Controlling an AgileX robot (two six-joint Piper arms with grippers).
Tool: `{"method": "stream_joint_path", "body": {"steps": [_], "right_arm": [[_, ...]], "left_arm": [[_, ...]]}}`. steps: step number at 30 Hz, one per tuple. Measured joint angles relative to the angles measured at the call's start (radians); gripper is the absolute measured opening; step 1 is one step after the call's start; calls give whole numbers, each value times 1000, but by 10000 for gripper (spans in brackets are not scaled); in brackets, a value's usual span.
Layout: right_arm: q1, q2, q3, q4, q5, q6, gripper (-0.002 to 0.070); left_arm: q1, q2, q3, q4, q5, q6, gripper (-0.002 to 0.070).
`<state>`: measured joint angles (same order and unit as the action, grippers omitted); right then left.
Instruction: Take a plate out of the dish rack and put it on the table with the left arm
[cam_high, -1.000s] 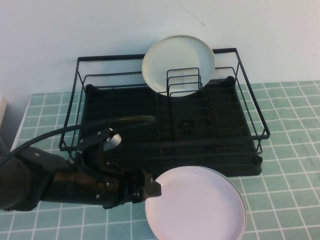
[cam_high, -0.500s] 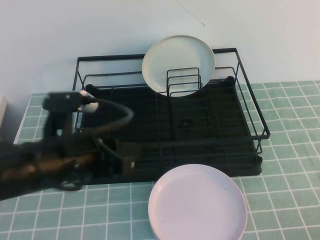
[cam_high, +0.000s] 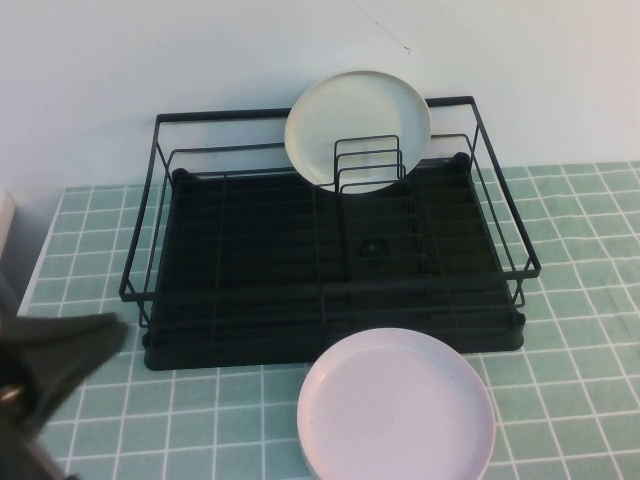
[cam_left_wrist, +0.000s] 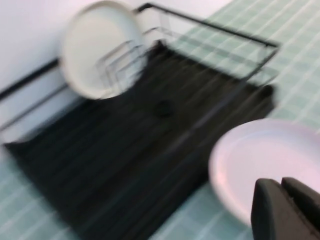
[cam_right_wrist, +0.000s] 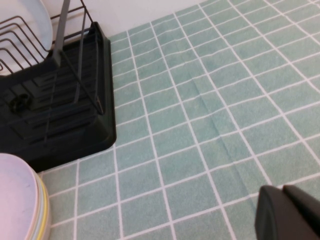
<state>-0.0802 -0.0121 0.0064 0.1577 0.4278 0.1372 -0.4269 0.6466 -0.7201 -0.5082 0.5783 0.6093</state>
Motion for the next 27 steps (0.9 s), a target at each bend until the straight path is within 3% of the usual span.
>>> {"method": "stream_joint_path", "body": {"steps": [5,8,27], "right_arm": [[0,0,0,0,0,0,-1],[0,0,0,0,0,0,-1],[0,0,0,0,0,0,-1]], "left_arm": [[0,-82,61,291,-66,-101,-1],[0,-84,106,375,-128,-105,-1],[0,-80,134,407,-29,-105,-2]]}}
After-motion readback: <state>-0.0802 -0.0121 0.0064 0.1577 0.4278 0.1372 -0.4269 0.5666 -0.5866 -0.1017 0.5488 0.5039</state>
